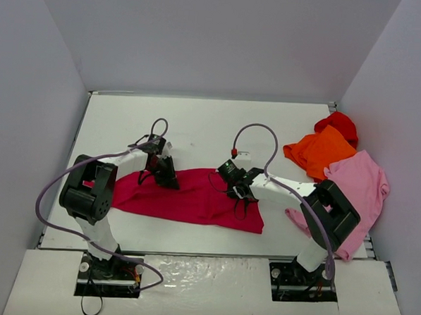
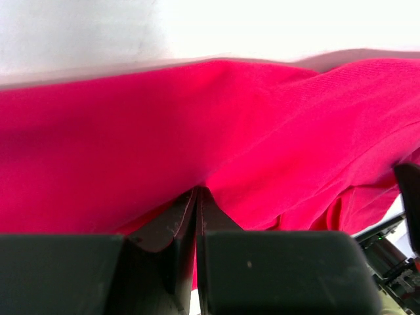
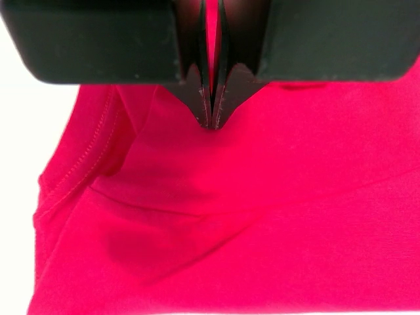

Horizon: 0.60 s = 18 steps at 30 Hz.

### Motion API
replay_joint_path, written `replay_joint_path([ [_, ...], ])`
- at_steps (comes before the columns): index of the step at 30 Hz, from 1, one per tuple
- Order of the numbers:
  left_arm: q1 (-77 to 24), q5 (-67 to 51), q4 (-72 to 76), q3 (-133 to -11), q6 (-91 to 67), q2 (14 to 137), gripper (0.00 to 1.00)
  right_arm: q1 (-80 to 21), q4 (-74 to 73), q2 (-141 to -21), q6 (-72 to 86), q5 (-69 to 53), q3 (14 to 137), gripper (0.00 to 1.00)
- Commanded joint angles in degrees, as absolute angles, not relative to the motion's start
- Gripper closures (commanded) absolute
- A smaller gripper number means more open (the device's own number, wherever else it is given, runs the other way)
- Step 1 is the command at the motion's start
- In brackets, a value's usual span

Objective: Fold and stack the t-shirts
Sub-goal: Rotate the tshirt 90 degrees

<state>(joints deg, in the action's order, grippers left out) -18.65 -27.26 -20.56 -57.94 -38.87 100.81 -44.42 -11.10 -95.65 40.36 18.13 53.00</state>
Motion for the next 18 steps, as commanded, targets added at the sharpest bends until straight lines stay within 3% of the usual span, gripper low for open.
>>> replay_joint_path([
  [1, -20.49, -26.61, -17.53, -52.43, -41.87, 97.78, 0.99, -42.35, -10.66, -99.20, 39.35, 18.08, 56.97, 1.00],
  [10, -22.24, -19.02, -23.69, -46.57, -43.24, 88.19, 0.99, -32.25, -6.15, -110.37, 32.70, 12.58, 65.44, 1.00],
  [18, -22.24, -9.47, -33.39, -45.91, -44.98, 76.70, 0.99, -27.44, -6.12, -127.85, 25.29, 9.53, 91.00, 1.00],
])
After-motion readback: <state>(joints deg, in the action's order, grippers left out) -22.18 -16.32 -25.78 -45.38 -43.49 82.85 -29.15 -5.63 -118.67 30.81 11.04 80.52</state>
